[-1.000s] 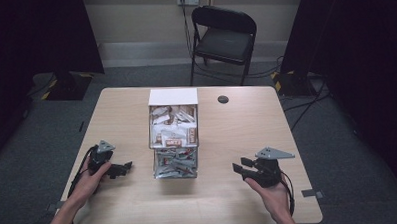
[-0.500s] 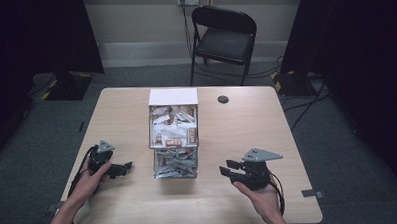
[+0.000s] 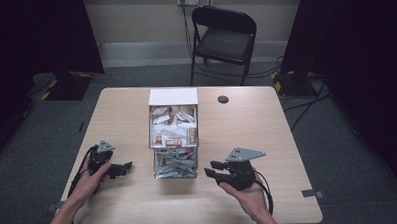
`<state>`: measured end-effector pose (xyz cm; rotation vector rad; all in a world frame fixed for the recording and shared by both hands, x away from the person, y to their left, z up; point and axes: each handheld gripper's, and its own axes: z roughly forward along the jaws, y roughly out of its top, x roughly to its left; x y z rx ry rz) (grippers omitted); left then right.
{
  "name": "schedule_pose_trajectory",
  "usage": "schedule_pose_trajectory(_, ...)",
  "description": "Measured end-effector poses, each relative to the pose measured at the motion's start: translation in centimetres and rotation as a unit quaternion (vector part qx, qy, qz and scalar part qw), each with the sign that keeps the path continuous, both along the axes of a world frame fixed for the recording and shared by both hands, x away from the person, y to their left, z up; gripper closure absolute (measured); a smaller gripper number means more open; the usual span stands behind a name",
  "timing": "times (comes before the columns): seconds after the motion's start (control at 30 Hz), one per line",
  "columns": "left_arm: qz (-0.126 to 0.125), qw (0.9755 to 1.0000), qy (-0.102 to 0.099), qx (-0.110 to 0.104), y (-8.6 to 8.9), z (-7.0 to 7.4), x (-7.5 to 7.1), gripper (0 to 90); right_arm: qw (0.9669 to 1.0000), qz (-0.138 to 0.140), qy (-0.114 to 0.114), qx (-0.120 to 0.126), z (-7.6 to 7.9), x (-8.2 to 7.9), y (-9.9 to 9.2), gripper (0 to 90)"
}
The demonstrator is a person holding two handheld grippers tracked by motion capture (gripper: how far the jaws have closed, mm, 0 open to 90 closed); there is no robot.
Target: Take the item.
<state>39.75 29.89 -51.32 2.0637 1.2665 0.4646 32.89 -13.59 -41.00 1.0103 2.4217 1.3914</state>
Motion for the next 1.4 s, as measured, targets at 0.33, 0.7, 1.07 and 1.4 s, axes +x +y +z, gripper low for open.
schedule_pose_trajectory(0.33, 0.0, 1.0, 0.0, -0.001, 0.0, 0.0, 0.0, 0.0, 0.9993, 0.038, -0.001, -0.002, 0.0, 0.2, 2.9, 65.5)
schedule_pose_trajectory(0.7, 0.002, 1.0, -0.001, -0.002, 0.0, 0.0, 0.0, 0.0, 0.9979, 0.064, -0.001, -0.003, -0.8, 0.6, 5.6, 66.6)
schedule_pose_trajectory(1.07, -0.001, 1.0, 0.0, 0.0, 0.0, 0.0, 0.0, 0.0, 0.9971, 0.075, 0.001, -0.013, -1.8, 1.0, 7.3, 67.0)
schedule_pose_trajectory(1.4, -0.001, 1.0, 0.0, 0.0, 0.0, 0.0, 0.0, 0.0, 0.998, 0.062, 0.006, -0.012, -2.6, 1.7, 7.2, 65.8)
